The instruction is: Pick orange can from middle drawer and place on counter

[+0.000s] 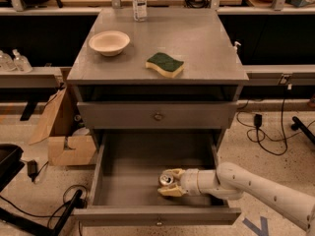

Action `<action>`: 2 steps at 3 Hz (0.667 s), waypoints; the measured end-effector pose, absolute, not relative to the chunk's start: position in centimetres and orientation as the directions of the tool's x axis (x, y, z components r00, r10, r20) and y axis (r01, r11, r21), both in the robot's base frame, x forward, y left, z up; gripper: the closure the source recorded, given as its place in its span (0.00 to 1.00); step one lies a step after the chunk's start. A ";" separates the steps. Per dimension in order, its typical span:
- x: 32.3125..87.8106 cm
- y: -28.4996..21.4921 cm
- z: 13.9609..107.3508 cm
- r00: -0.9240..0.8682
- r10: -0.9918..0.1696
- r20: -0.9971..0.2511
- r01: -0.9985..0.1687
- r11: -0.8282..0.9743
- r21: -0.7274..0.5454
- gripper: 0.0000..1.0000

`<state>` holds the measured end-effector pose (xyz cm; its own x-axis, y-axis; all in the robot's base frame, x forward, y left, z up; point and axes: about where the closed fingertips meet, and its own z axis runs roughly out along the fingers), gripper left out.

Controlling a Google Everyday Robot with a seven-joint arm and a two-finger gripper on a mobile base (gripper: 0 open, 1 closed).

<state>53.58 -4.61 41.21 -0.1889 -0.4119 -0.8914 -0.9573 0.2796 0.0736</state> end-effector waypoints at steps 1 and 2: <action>53.5 -4.1 41.5 -0.197 -0.397 -0.897 -0.956 0.282 0.085 0.72; 53.3 -4.8 47.8 -0.200 -0.354 -0.914 -0.957 0.271 0.104 1.00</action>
Offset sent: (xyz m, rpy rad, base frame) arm -0.0025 -0.0154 0.1293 0.0971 -0.0084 0.0031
